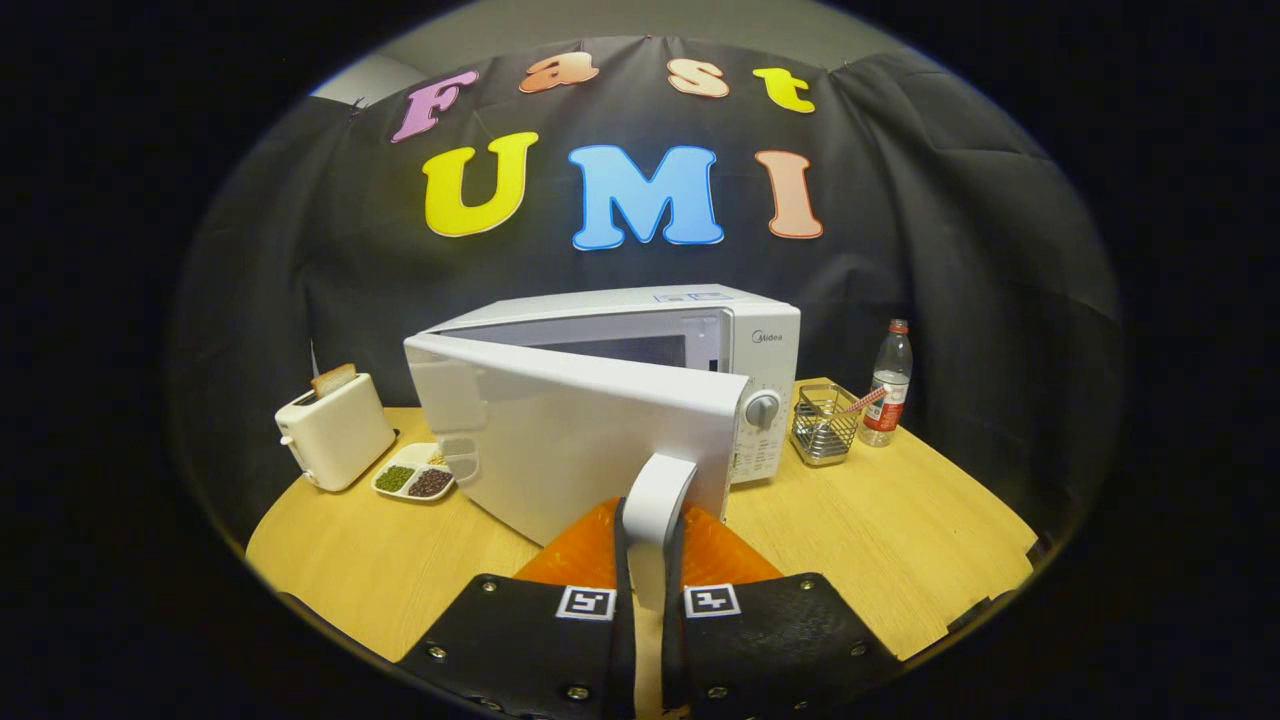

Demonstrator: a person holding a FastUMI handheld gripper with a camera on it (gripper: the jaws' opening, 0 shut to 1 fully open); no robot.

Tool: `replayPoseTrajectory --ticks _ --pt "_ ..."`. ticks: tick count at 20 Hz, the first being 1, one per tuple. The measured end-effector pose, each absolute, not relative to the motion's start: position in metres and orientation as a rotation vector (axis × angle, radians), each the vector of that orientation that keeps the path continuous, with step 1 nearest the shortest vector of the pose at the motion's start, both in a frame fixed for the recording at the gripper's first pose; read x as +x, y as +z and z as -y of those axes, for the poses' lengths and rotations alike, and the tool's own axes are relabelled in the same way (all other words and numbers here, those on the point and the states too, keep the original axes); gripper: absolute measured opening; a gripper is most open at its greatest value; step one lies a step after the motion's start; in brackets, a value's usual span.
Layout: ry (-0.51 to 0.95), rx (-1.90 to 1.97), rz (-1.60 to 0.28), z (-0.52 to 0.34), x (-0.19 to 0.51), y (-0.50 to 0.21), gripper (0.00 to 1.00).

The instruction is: Open the microwave, put the food inside, and close the microwave door.

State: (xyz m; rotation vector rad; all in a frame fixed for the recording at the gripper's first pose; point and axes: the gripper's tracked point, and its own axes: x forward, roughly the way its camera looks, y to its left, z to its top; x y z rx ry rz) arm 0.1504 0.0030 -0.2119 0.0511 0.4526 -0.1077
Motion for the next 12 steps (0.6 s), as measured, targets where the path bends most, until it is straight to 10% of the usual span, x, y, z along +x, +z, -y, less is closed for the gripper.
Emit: replayPoseTrajectory --ticks 12 --pt "-0.037 0.090 -0.448 -0.093 0.082 -0.206 0.22"
